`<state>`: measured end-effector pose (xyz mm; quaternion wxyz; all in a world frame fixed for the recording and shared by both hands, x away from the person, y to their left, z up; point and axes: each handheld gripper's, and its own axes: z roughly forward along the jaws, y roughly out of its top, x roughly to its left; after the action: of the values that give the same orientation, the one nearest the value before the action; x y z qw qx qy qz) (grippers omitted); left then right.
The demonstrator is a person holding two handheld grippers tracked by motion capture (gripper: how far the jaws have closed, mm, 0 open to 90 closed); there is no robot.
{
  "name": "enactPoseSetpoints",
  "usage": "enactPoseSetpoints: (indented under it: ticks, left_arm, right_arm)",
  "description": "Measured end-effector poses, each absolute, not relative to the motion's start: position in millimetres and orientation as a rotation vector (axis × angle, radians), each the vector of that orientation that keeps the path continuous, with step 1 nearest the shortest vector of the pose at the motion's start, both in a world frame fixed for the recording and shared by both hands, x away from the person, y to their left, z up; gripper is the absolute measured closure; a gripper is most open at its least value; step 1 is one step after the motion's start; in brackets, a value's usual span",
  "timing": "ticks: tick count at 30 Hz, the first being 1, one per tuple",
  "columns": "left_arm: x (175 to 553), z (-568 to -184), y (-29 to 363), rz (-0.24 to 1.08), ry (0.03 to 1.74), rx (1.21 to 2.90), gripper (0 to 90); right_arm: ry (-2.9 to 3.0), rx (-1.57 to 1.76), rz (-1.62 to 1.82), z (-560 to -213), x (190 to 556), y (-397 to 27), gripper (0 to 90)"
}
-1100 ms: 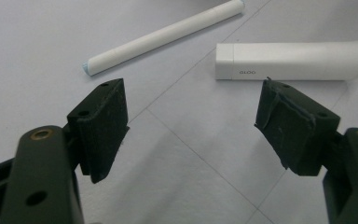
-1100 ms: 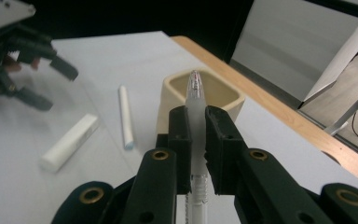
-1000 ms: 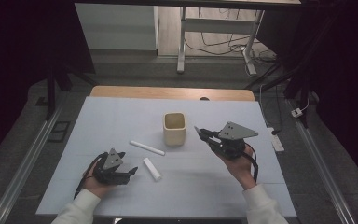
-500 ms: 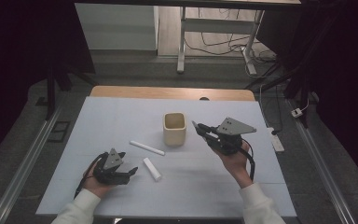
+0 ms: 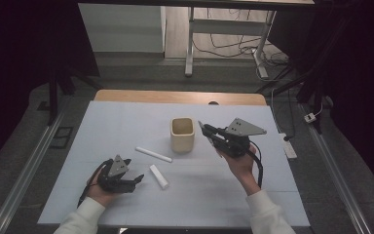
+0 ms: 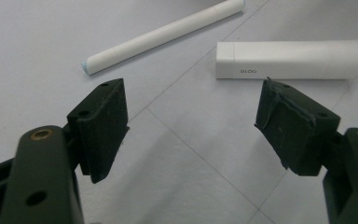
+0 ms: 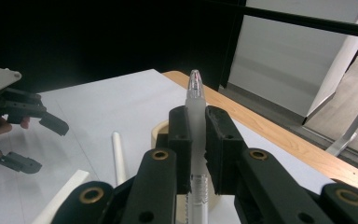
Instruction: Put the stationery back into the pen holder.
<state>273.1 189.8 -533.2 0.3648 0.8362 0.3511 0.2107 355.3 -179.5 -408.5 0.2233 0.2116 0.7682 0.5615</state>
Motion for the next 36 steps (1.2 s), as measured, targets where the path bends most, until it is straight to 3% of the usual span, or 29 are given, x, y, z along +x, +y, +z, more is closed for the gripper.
enactPoseSetpoints:
  ticks: [14, 36]
  left_arm:
    - [273, -534, 189, 0.545, 0.906, 2.154, 25.2]
    - [274, -532, 190, 0.537, 0.892, 2.147, 25.2]
  right_arm:
    - [2.108, 0.561, 1.582, -410, 362, -169, 80.4]
    - [2.006, 0.766, 1.753, -400, 404, -146, 80.4]
